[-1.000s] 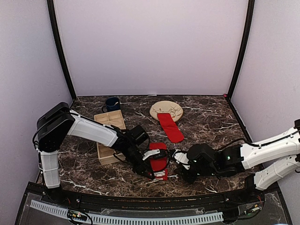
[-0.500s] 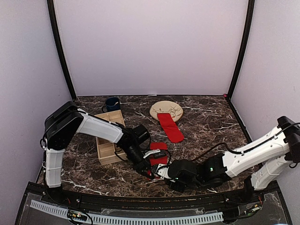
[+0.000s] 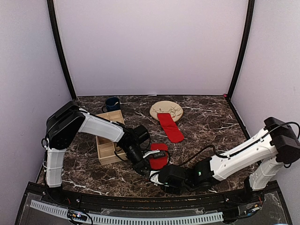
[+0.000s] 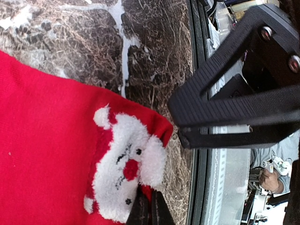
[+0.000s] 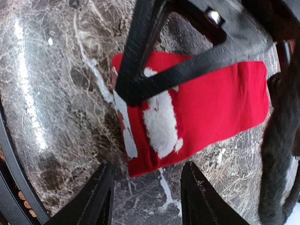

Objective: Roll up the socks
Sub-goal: Roll the sock at the center of the board.

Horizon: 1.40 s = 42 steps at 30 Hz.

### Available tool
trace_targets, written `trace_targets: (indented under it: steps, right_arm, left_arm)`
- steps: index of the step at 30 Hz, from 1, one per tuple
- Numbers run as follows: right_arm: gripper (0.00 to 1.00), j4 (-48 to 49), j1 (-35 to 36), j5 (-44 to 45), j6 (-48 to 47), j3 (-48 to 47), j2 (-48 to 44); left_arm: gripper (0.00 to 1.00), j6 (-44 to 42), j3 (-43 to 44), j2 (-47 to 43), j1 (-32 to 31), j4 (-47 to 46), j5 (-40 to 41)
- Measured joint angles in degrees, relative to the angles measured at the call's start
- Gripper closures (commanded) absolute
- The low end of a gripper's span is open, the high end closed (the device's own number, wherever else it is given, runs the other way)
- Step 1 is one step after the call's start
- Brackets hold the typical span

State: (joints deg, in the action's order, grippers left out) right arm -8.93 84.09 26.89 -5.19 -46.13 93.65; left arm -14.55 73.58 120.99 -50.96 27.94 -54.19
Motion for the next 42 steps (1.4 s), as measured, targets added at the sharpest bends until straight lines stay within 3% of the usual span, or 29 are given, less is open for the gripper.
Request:
trace_targets:
  steps: [13,35,42]
  right_arm:
    - [0.59,0.02,0.28,0.15,-4.35,-1.22,3.06]
    - [0.83,-0.31,0.28,1.2,-8.44,-3.3,6.38]
    - [0.92,-1.31,-0.92,-0.31,-7.06,-3.87,6.56]
  left_arm:
    - [1.0,-0.31,0.68,0.66,0.09,0.92,-0.61]
    - [1.0,-0.9,1.33,1.16,0.24,2.05,-1.33]
    - [0.85,-0.87,1.4,1.27,0.24,2.16,-1.29]
